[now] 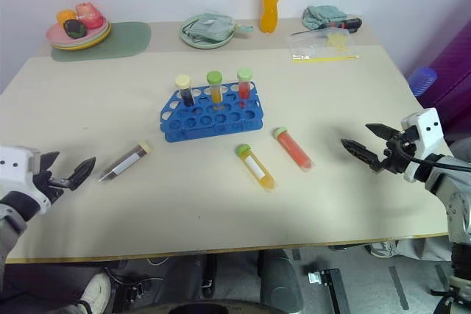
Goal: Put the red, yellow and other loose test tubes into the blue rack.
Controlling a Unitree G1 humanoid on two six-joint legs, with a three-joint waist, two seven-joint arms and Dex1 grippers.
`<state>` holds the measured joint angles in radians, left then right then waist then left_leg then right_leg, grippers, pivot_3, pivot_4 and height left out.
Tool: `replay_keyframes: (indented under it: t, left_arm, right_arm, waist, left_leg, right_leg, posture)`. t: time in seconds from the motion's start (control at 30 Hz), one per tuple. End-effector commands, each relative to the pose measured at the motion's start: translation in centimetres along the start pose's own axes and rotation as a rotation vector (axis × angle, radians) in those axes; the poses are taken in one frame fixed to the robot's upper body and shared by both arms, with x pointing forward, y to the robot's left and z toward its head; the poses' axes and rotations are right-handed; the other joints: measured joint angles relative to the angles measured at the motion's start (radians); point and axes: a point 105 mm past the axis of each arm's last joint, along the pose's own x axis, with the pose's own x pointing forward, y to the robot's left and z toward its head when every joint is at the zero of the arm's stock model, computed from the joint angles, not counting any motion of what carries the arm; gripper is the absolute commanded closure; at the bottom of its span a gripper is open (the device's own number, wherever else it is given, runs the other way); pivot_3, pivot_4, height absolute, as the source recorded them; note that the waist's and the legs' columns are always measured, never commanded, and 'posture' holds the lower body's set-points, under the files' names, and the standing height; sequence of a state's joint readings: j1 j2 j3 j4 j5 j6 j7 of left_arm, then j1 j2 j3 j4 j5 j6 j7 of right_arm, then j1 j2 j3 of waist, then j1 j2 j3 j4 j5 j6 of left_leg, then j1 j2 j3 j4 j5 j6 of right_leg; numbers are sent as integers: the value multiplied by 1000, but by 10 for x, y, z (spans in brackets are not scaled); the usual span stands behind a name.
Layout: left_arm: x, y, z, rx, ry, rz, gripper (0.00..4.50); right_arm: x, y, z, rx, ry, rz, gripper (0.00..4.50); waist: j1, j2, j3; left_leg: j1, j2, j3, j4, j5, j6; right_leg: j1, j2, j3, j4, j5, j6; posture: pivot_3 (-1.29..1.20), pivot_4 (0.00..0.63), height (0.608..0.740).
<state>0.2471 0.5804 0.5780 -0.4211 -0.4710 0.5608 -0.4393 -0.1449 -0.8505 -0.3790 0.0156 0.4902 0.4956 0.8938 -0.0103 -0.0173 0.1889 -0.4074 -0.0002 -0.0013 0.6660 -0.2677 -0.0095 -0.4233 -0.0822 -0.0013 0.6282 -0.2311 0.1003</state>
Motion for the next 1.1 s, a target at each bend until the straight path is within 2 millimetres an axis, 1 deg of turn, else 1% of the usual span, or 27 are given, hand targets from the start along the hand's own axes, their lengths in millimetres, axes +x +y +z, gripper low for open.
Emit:
replay_keyframes:
  t: [0.03, 0.23, 0.33, 0.47, 0.6, 0.67, 0.73, 0.77, 0.8, 0.87, 0.9, 0.93, 0.97, 1.03, 1.1]
  left_arm:
    - [-7, 4, 13, 22, -50, 32, 109]
    - [-11, 6, 13, 14, -61, 55, 109]
    - [-10, 4, 16, 9, -78, 45, 109]
    - [-2, -2, 21, 3, -99, 5, 109]
    - [12, -16, 32, 11, -126, -97, 109]
    - [21, -35, 42, 18, -145, -213, 109]
    - [28, -66, 48, 61, -142, -393, 109]
    - [27, -81, 49, 82, -134, -477, 109]
    - [26, -89, 49, 95, -127, -528, 109]
    - [18, -127, 51, 133, -124, -739, 109]
    - [14, -138, 52, 148, -122, -809, 109]
    - [10, -149, 50, 167, -118, -880, 109]
    - [9, -164, 44, 211, -104, -948, 109]
    - [6, -183, 34, 263, -87, -1045, 109]
    - [2, -197, 31, 257, -98, -1117, 109]
  right_arm:
    - [4, -2, 13, -41, -18, 9, 118]
    - [13, 0, 19, -51, -29, 20, 118]
    - [14, 1, 16, -64, -8, 18, 118]
    - [16, 7, 21, -57, -29, 12, 118]
    - [14, 19, 27, -28, -56, 3, 118]
    - [14, 30, 35, -10, -63, 26, 118]
    - [19, 47, 44, 3, -41, 67, 118]
    - [22, 55, 47, -15, -18, 80, 118]
    - [24, 61, 49, -29, -1, 85, 118]
    - [31, 81, 57, -47, 48, 133, 118]
    - [34, 89, 60, -47, 72, 153, 118]
    - [37, 96, 58, -61, 135, 164, 118]
    - [45, 95, 50, 3, 247, 132, 118]
    - [58, 95, 40, 77, 402, 78, 118]
    - [68, 98, 36, 58, 479, 54, 118]
  waist:
    - [0, 0, 0]
    - [2, 0, 0]
    - [3, 0, 0]
    - [3, 0, 0]
    - [4, 0, 0]
    - [5, 0, 0]
    - [5, 0, 0]
    - [4, 0, 0]
    - [1, 0, 0]
    - [-4, 0, 0]
    - [-5, 0, 0]
    - [-4, 1, 0]
    - [-4, 1, 0]
    - [-2, 1, 0]
    - [0, 1, 0]
  left_leg:
    - [0, 0, 0, 0, 0, 0]
    - [0, 0, 0, 0, 0, 0]
    - [0, 0, 0, 0, 0, 0]
    - [0, 0, 0, 0, 0, 0]
    - [0, -1, 0, 1, 0, 0]
    - [0, -1, 0, 1, 0, 0]
    - [0, -1, -1, 1, 0, 0]
    - [0, -1, -1, 1, 0, 0]
    - [0, -1, 0, 1, 0, 0]
    - [0, -1, 0, 1, 0, 0]
    - [0, 0, 0, 0, 0, 0]
    - [-1, 0, 0, 0, 0, 0]
    - [-1, 0, 0, 0, 0, 0]
    - [0, 0, 0, 0, 0, 0]
    - [0, 0, -1, 1, 0, 0]
  right_leg:
    - [0, 0, 0, 0, 0, 0]
    - [0, 0, 0, 0, 0, 0]
    - [0, 0, 0, 0, 0, 0]
    - [0, 0, 0, 0, 0, 0]
    - [0, 0, 0, 1, 0, 0]
    - [0, 0, 0, 1, 0, 0]
    - [0, 0, 0, 1, 0, 0]
    - [0, 0, 0, 1, 0, 0]
    - [0, 0, 0, 1, 0, 0]
    - [0, 0, 0, 1, 0, 0]
    - [0, 0, 0, 1, 0, 0]
    - [-1, 0, 0, 1, 0, 0]
    - [-1, 0, 0, 1, 0, 0]
    - [-1, 0, 0, 1, 0, -1]
    - [-1, 0, 1, 1, 0, -1]
  posture:
    - [0, 150, 740]
    - [0, 150, 740]
    - [0, 150, 740]
    - [0, 150, 740]
    - [0, 150, 740]
    - [0, 150, 740]
    - [0, 150, 740]
    - [0, 150, 740]
    - [0, 150, 740]
    - [0, 150, 740]
    - [0, 150, 740]
    - [0, 150, 740]
    - [0, 150, 740]
    - [0, 150, 740]
    - [0, 150, 740]
